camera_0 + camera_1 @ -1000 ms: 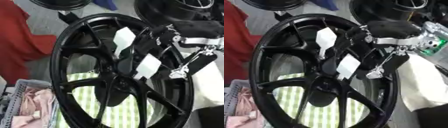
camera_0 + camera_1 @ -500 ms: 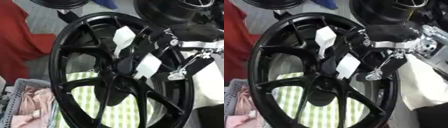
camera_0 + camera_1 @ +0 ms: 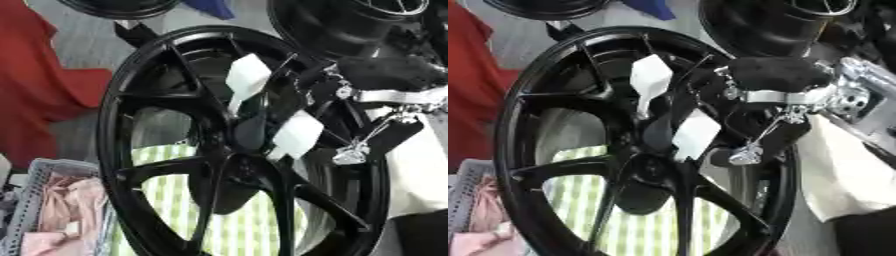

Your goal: Pull the pin out of the wheel hub.

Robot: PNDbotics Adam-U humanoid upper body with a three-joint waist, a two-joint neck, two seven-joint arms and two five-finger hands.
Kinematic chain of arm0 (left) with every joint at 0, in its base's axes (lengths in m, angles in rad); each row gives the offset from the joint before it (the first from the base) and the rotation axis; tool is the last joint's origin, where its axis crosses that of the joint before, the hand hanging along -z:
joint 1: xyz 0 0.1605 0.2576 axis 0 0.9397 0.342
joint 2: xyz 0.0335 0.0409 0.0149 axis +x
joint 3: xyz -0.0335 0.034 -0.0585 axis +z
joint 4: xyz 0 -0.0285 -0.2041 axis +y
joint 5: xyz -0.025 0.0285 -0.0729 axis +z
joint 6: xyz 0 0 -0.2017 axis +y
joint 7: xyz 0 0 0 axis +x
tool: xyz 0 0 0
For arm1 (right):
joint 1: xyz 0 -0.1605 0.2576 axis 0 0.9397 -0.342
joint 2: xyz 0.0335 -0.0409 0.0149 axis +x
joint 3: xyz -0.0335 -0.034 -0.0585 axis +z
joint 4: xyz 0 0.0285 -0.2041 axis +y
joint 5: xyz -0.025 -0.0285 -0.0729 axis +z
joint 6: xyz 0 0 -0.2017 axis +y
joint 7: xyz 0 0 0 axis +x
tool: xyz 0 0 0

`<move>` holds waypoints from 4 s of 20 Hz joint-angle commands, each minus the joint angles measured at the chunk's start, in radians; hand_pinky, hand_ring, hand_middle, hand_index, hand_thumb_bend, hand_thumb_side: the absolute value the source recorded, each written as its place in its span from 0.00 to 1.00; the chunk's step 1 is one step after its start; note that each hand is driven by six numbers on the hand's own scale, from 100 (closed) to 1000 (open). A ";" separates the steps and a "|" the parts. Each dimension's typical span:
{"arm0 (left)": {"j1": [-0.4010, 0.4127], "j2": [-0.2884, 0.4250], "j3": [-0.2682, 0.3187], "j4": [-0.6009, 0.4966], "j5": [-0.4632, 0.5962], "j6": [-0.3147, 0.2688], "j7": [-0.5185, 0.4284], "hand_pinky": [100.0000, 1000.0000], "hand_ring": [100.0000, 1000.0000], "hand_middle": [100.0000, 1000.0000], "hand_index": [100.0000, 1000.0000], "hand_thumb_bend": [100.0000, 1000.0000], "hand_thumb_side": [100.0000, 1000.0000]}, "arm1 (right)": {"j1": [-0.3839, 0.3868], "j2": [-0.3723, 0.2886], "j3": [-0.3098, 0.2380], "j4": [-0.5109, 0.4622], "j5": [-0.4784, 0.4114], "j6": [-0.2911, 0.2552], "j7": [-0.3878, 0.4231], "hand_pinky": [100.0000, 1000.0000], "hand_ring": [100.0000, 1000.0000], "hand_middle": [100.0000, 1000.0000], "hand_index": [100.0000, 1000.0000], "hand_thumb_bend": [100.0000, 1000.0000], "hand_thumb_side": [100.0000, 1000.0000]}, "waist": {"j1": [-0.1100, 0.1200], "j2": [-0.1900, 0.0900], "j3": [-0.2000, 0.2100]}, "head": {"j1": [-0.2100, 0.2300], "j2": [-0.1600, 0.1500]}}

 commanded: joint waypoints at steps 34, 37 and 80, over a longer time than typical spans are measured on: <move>0.004 -0.010 0.004 -0.018 0.000 0.016 -0.003 0.94 0.57 0.57 0.76 0.00 0.76 | -0.019 -0.007 0.008 -0.006 0.015 0.003 0.038 0.79 0.72 0.53 0.57 0.00 0.00 | 0.011 -0.011 -0.011 | 0.002 -0.030; 0.004 -0.012 0.004 -0.018 0.000 0.017 -0.004 0.94 0.57 0.57 0.76 0.00 0.76 | -0.021 -0.006 0.008 -0.006 0.006 0.005 0.038 0.78 0.69 0.45 0.49 0.00 0.00 | 0.011 -0.012 -0.011 | 0.002 -0.036; 0.015 -0.018 0.017 -0.018 0.013 0.026 0.008 0.95 0.57 0.58 0.76 0.00 0.76 | -0.075 -0.074 -0.140 -0.006 -0.308 0.045 0.122 0.66 0.48 0.09 0.12 0.00 0.00 | 0.011 -0.046 -0.029 | 0.014 -0.071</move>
